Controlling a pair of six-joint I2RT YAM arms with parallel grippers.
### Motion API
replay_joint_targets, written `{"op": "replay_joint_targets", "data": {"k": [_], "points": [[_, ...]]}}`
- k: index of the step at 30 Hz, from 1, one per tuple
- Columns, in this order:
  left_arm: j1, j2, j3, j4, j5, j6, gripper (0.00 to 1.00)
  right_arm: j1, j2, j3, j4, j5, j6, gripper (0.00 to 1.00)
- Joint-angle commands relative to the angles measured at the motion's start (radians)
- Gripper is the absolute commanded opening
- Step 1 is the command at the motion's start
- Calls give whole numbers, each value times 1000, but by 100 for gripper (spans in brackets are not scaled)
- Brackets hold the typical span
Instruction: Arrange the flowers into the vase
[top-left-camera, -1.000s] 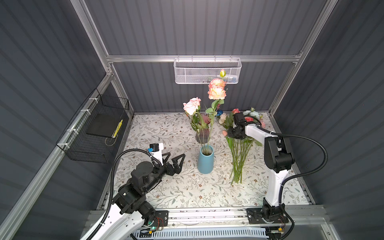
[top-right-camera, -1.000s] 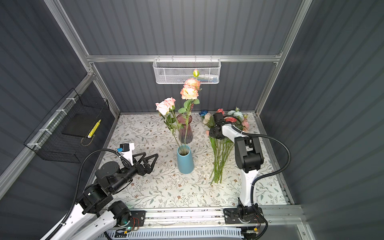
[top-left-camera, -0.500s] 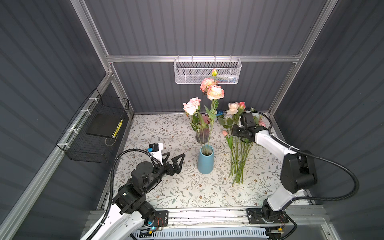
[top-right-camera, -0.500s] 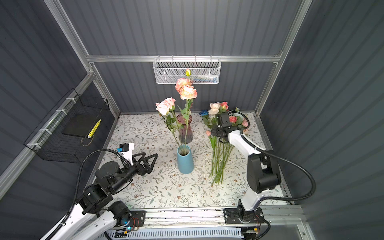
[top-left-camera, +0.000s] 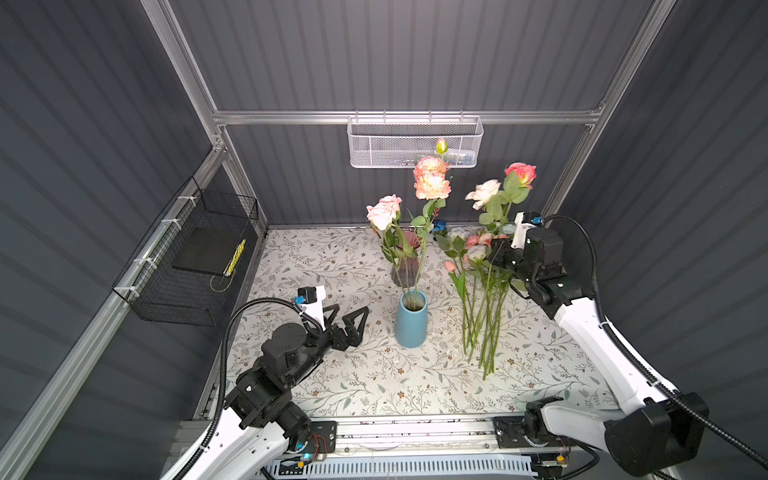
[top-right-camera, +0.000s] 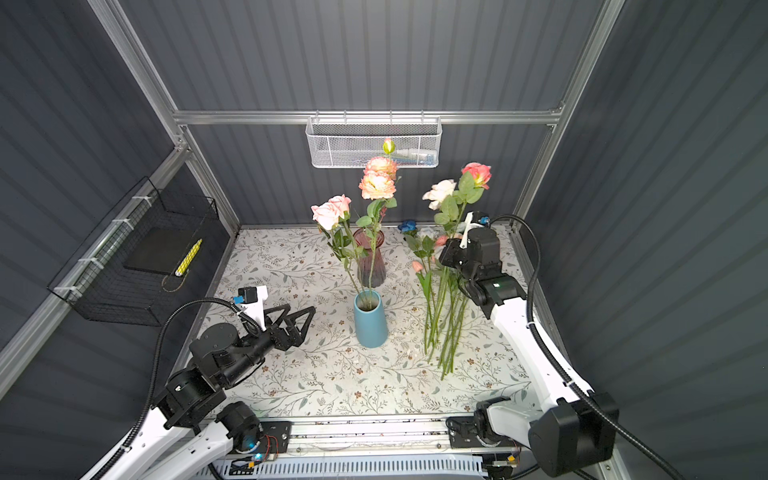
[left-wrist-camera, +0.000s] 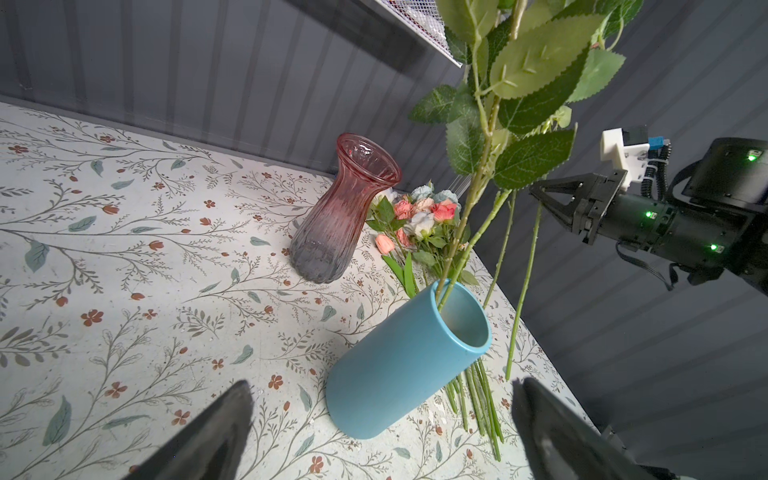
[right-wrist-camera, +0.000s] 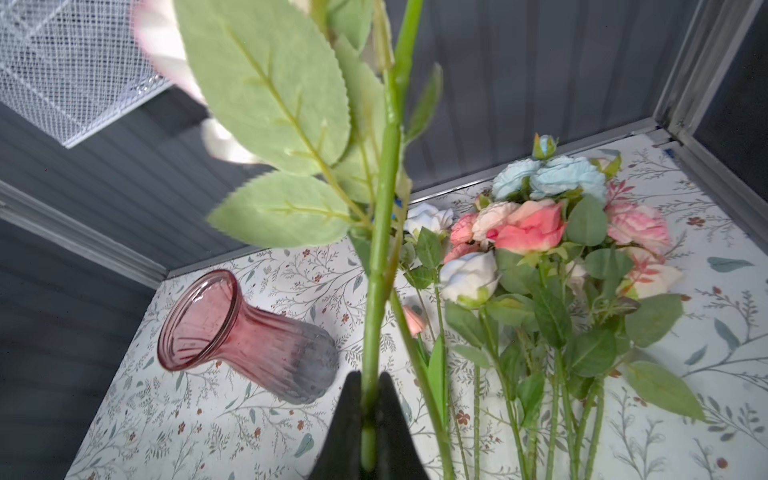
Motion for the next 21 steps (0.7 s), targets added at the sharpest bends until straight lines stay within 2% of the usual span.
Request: {"op": "replay_joint_targets", "data": {"k": [1,4,5,9,11,13,14,16,19,21], "points": [[-4,-20,14,-15,-12,1,100,-19,18,-45,-26,54,33,0],[-4,-26,19,-28,-20,0,100,-33,76,-19,-91,171,18,0],[-4,-26,21,-29,-20,-2,100,-46,100,-6,-110,162,15,0],[-4,-34,21,-37,-22,-3,100,-66,125,-31,-68,99,34,0],[-4,-35,22,-42,-26,-5,100,-95,128,-37,-44,8,70,0],[-4,-37,22,-42,-26,-9,100,-123,113,-84,67,-140,104,2],[-4,-38,20,-40,-26,-10,100,-129,113,-86,78,-159,119,2],[-3,-38,18,-39,-27,-9,100,-131,137,-53,35,-147,103,7],[-4,-34,18,-42,-28,-10,100,-143,226,14,-68,-116,80,6],[-4,-34,12,-42,-27,-12,100,-152,277,3,-63,-133,79,5]]}}
